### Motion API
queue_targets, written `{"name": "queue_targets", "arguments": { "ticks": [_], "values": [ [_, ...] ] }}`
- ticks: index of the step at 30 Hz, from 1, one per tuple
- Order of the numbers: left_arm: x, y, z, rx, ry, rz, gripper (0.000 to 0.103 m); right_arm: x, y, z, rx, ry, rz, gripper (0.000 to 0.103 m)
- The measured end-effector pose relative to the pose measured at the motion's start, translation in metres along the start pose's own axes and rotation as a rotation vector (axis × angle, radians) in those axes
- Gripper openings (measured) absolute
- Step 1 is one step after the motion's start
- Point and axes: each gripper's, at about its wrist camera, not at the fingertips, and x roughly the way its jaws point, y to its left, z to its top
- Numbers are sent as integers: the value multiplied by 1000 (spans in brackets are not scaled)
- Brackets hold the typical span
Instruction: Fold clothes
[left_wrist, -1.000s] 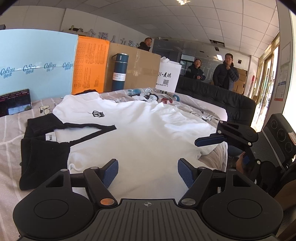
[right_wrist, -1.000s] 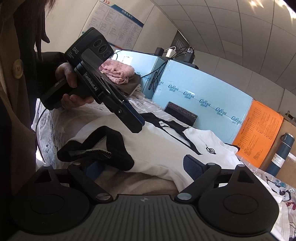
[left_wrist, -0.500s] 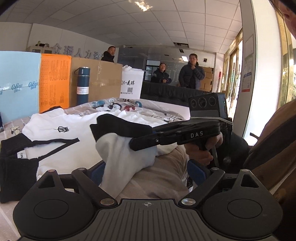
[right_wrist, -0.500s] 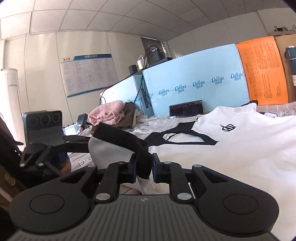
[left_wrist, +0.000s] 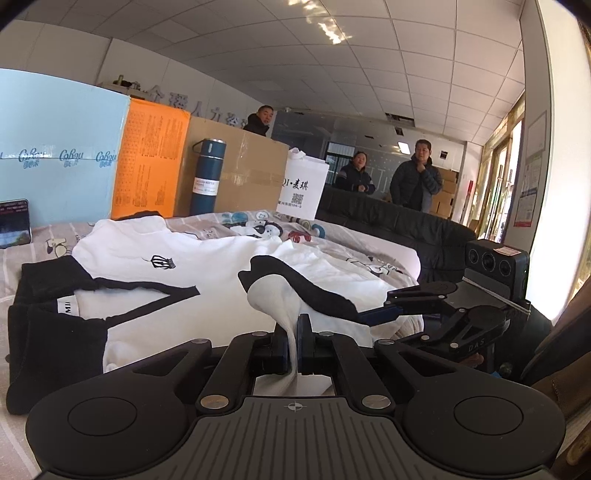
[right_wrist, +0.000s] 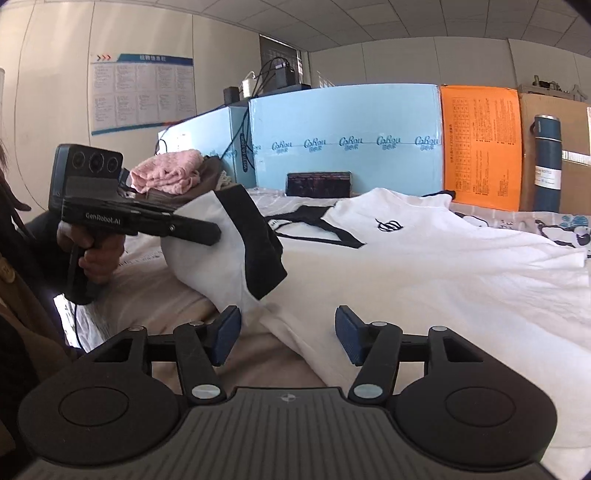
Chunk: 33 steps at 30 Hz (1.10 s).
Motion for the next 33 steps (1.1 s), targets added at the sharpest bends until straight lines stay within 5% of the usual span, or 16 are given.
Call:
{"name": "queue_targets", "arguments": {
  "ticks": [12, 18, 24, 33],
  "values": [
    [5, 13, 9, -39, -11, -11, 3, -61, -28, -30, -215, 242, -475, 46],
    [11, 14, 11, -54, -4, -17, 5, -62, -28, -34, -379, 291, -535, 36],
    [13, 10, 11, -23, -13, 1, 0, -64, -37, -26, -372, 315, -496, 4],
    [23, 42, 46, 66, -107, 218, 0, -59, -84, 28, -305, 157, -458, 3]
  ]
}}
